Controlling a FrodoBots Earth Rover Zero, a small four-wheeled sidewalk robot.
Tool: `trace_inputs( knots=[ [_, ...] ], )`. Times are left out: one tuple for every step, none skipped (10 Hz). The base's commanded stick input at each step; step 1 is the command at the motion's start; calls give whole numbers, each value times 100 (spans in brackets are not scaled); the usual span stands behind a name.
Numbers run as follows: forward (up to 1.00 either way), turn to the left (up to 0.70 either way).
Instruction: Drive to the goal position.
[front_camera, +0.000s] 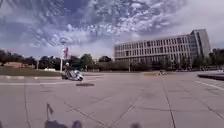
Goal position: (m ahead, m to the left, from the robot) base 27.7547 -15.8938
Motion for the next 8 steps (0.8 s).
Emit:
trace_inputs(
  knots=[
    [70,0],
    [30,0],
    [13,0],
    [0,0],
    [0,-67],
    [0,-67],
    [0,-67],
    [0,-67]
  ],
)
